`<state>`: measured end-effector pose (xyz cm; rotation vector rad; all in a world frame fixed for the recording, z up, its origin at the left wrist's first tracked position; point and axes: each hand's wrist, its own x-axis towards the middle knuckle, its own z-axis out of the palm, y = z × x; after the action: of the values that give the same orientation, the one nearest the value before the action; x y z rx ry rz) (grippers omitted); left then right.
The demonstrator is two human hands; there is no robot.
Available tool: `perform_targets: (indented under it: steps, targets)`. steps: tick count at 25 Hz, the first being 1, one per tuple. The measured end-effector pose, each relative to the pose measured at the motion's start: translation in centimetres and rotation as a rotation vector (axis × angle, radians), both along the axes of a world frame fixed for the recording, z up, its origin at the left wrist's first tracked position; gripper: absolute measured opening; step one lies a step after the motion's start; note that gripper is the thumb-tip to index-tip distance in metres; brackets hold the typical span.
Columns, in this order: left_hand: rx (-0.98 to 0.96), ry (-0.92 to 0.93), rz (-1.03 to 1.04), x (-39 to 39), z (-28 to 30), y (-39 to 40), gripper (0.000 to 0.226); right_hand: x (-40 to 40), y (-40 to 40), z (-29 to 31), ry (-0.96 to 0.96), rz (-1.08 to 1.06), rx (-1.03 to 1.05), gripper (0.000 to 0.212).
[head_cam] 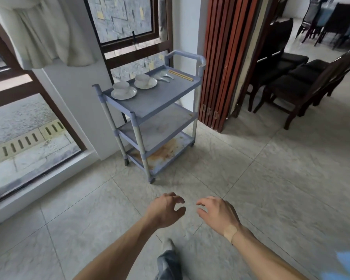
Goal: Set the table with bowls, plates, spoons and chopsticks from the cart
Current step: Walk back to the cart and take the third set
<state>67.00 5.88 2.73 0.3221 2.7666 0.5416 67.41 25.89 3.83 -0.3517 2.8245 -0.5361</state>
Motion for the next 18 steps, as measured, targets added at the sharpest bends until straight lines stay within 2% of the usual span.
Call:
perform_targets:
  steps: [11, 18]
  targets:
    - [0.011, 0.078, -0.088, -24.5, -0.2, -4.8, 0.04, -23.6, -4.3, 0.8, 0.01, -0.067, -0.008, 0.031]
    - [0.004, 0.105, -0.047, -36.8, -0.1, -5.2, 0.036, -36.6, -4.2, 0.6, 0.024, -0.05, -0.03, 0.031]
